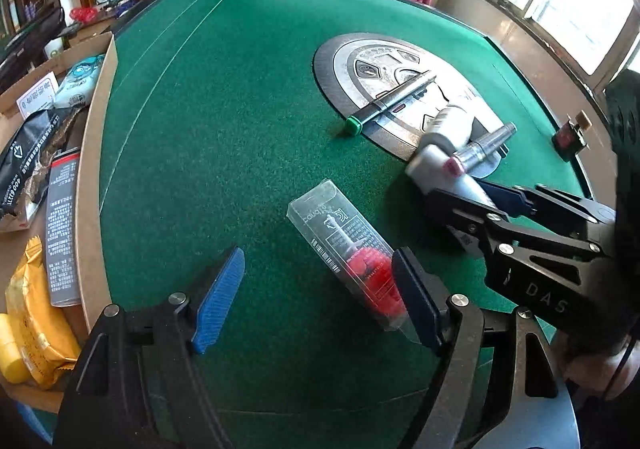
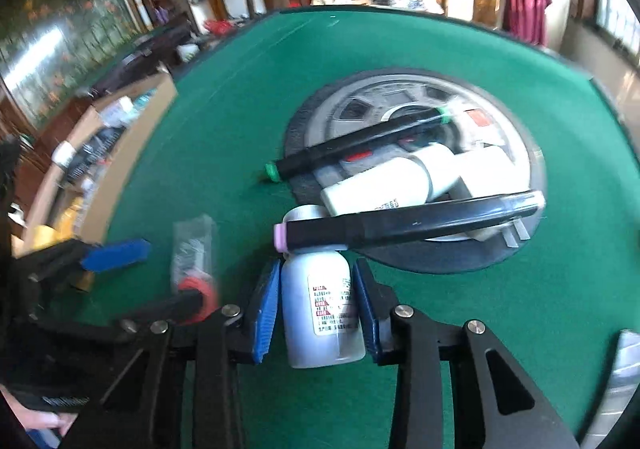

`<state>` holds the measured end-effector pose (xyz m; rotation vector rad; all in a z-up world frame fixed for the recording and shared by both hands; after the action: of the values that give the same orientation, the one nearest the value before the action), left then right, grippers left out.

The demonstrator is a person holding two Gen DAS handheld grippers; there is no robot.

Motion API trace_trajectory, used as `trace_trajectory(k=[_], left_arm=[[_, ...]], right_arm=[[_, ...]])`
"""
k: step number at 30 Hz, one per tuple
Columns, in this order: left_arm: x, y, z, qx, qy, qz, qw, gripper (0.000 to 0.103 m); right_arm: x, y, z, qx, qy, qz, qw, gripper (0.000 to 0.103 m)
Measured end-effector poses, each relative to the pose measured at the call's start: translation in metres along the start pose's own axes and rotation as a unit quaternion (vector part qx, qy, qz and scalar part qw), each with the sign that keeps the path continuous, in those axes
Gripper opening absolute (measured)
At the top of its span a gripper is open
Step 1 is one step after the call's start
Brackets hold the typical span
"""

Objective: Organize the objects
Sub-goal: 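Grasp clear tube with red parts with left gripper while right grasps white bottle, then lift clear tube and white bottle and carry both toward the cardboard box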

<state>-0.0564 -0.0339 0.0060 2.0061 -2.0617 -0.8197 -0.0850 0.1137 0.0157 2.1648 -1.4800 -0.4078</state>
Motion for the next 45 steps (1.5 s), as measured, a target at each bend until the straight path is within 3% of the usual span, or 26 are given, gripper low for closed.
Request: trace_trajectory(k=[4, 7, 11, 16, 18, 21, 28, 40, 45], left_arm=[[-0.008, 0.001, 0.002, 0.002, 0.011, 0.002, 0.9999, 0.077], [-0.023, 0.000, 0.004, -0.015, 0.022, 0.038, 0.9989, 0.074], [-0.036, -0.001, 0.007, -0.018, 0.005, 0.069, 0.9975, 0.042], [-0.044, -0.007, 0.003, -0.020, 0.003, 0.091, 0.9956, 0.028], [-0.040, -0.006, 0.002, -0.020, 0.014, 0.094, 0.9953, 0.017], [-0.031, -0.001, 0.009, -0.012, 0.021, 0.079, 0.9965, 0.016], [-0.034, 0.005, 0.020, -0.024, 0.031, 0.097, 0.9945, 0.017], [-0.010, 0.010, 0.016, -0.055, -0.040, 0.053, 0.9963, 0.014], [-0.013, 0.009, 0.017, -0.057, -0.031, 0.066, 0.9957, 0.014]], right_arm=[[-0.003, -0.002, -0.002, 0.000, -0.030, -0.017, 0.999, 0.034], [-0.005, -0.003, 0.000, 0.001, -0.040, -0.022, 0.999, 0.034], [-0.004, -0.005, 0.004, 0.003, -0.055, -0.027, 0.998, 0.034], [-0.006, -0.005, 0.004, 0.006, -0.058, -0.025, 0.998, 0.034], [-0.006, -0.005, 0.003, 0.005, -0.051, -0.026, 0.998, 0.034], [-0.006, -0.005, 0.001, 0.008, -0.030, -0.018, 0.999, 0.034], [0.000, -0.006, 0.003, 0.012, -0.047, -0.034, 0.998, 0.034], [0.001, -0.002, -0.006, -0.013, -0.051, -0.028, 0.998, 0.034], [0.000, -0.004, 0.002, -0.005, -0.046, -0.025, 0.999, 0.034]])
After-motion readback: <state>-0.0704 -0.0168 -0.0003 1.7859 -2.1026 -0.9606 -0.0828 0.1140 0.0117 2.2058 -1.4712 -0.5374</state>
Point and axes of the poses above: each gripper's, at about its wrist camera, not at the fingertips, and z roughly the way its jaws point, x to its left, y to its top, the point moved 1 cm from there along z, roughly the way its jaws point, and after that the axes turned 6 degrees about -y, right-handed, at the moved point
